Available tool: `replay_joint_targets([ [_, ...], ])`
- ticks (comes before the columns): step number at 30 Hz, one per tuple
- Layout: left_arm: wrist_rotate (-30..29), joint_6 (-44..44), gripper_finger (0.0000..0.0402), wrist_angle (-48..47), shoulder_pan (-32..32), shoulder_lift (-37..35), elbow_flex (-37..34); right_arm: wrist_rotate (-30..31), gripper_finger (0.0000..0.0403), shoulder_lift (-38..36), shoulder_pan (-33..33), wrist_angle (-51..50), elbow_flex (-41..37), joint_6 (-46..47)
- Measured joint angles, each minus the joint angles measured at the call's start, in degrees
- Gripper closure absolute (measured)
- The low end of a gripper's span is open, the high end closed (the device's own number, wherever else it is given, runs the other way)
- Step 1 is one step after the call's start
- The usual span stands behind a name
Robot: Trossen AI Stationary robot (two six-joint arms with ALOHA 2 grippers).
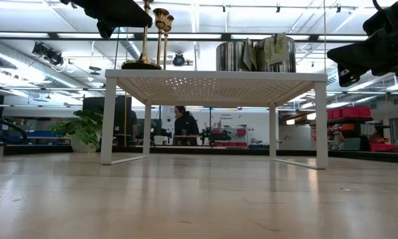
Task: Pick & Place candle stick holders
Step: Return to Home Position
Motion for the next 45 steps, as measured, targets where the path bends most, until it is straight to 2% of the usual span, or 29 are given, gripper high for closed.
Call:
replay_joint_targets([
  [13,4.1,-0.4,0.0372,0.4,3.1,0.2,0.0,0.0,0.0382,0.0,0.0,0.0,0.0,0.0],
  [26,11.5,2.3,0.0372,1.4,6.0,0.2,0.1,0.0,0.0382,0.0,0.0,0.0,0.0,0.0],
  [45,13.7,3.9,0.0371,1.2,6.9,0.3,0.1,0.0,0.0382,0.0,0.0,0.0,0.0,0.0],
])
